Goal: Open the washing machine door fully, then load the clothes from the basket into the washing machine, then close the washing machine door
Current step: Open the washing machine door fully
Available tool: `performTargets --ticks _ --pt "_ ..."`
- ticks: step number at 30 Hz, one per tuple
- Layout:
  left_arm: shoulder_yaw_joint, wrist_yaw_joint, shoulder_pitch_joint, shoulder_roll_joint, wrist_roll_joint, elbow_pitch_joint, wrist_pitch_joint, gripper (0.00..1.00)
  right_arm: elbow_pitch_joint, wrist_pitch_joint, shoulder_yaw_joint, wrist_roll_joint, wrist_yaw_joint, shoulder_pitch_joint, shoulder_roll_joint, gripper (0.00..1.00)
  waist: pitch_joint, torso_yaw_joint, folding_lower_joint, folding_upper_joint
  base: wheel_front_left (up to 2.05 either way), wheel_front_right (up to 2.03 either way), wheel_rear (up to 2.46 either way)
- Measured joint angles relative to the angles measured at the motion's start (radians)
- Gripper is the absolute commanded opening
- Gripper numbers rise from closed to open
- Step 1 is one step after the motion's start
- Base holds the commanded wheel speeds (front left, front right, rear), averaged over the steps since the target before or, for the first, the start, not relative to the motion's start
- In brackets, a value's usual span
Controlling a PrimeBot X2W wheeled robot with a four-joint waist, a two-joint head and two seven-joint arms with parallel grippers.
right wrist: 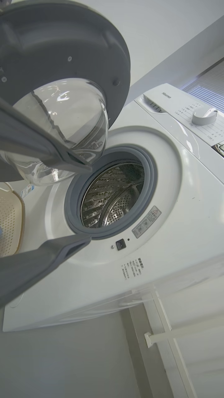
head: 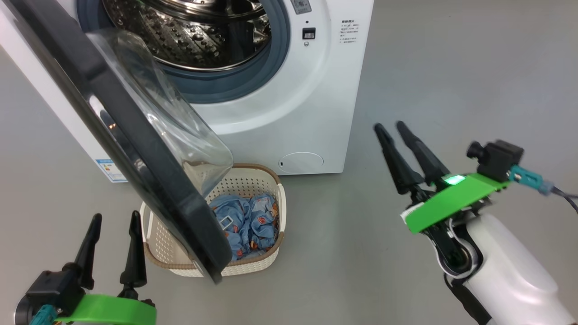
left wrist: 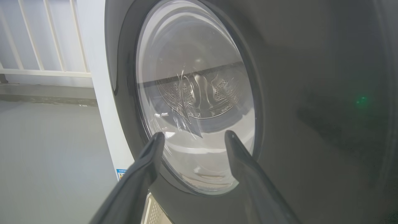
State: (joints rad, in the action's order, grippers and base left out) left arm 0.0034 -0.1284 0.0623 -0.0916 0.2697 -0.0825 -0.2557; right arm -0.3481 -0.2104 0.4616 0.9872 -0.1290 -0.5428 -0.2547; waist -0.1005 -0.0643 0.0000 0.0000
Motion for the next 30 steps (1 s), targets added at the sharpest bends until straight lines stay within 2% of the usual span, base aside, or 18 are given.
performTargets --ticks 6,12,17,26,30 --pt "0.002 0.000 -0.002 0.006 0.000 0.000 0.000 1.00 -0.029 -0.039 -0.120 -0.219 0.000 0.082 0.021 1.00 0.011 0.010 0.0000 0.0000 0.00 0.00 0.00" --pt "0.010 0.000 -0.007 0.006 0.000 0.001 0.000 1.00 0.079 -0.039 -0.265 -0.442 0.000 0.230 0.086 1.00 0.022 0.027 0.0000 0.0000 0.00 0.00 0.00" --pt "0.013 0.000 -0.027 0.014 -0.002 0.015 0.000 1.00 0.135 -0.039 -0.343 -0.593 0.000 0.343 0.116 1.00 0.030 0.038 0.0000 0.0000 0.00 0.00 0.00" --pt "0.007 0.000 -0.045 0.022 -0.012 0.025 0.000 1.00 0.188 -0.039 -0.405 -0.704 0.000 0.464 0.172 1.00 0.040 0.043 0.0000 0.0000 0.00 0.00 0.00" --pt "0.001 0.000 -0.047 0.024 -0.019 0.025 0.000 1.00 0.213 -0.039 -0.458 -0.712 0.000 0.500 0.194 1.00 0.045 0.038 0.0000 0.0000 0.00 0.00 0.00"
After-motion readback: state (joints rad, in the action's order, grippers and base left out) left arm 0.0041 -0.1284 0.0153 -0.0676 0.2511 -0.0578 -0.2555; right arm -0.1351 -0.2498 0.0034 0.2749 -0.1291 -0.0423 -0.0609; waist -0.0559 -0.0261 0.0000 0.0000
